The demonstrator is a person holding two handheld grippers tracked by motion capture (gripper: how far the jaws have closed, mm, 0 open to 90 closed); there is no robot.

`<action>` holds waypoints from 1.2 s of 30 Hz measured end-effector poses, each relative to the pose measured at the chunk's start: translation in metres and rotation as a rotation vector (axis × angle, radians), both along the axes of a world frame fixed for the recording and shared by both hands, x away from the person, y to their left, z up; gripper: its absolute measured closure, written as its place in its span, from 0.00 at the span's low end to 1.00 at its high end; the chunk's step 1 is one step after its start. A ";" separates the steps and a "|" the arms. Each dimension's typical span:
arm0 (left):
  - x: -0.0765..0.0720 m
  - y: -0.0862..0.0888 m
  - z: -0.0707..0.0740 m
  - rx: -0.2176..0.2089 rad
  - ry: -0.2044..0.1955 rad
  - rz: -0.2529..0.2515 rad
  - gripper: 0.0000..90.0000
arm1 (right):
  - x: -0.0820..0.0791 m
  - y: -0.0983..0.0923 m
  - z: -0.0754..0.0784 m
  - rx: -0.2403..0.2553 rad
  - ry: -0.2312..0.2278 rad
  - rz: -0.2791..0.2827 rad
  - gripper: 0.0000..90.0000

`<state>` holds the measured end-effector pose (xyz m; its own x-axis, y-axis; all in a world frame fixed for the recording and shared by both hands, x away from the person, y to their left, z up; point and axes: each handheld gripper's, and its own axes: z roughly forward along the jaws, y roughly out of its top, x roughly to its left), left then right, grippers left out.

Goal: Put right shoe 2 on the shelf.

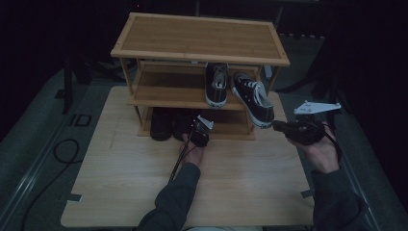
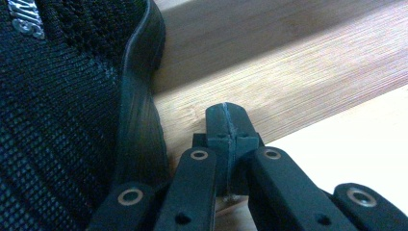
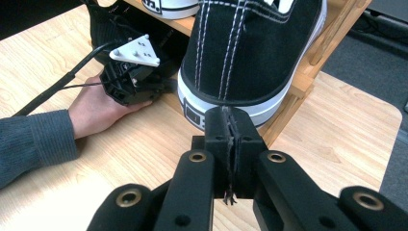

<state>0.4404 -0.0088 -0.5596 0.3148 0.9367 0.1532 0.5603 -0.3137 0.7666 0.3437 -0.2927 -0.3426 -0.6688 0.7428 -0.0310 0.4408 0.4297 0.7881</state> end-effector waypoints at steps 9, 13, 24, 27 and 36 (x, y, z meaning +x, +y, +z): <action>0.000 0.000 0.000 0.006 0.004 -0.003 1.00 | 0.005 -0.001 -0.004 0.028 0.009 -0.003 0.99; 0.000 0.000 0.000 0.008 0.004 -0.003 1.00 | 0.005 0.000 -0.003 0.030 0.004 -0.007 0.99; 0.000 0.000 0.000 0.010 0.003 -0.003 1.00 | 0.010 -0.001 -0.004 0.051 -0.017 -0.048 0.99; 0.000 0.000 0.000 0.009 0.003 -0.003 1.00 | 0.011 -0.001 -0.004 0.065 -0.013 -0.042 0.99; 0.000 0.000 0.000 0.007 0.003 -0.002 1.00 | 0.011 0.009 -0.004 0.080 -0.010 -0.021 1.00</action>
<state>0.4404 -0.0088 -0.5594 0.3173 0.9350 0.1588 0.5617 -0.3202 0.7629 0.3551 -0.2840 -0.3466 -0.6534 0.7567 0.0229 0.4410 0.3559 0.8239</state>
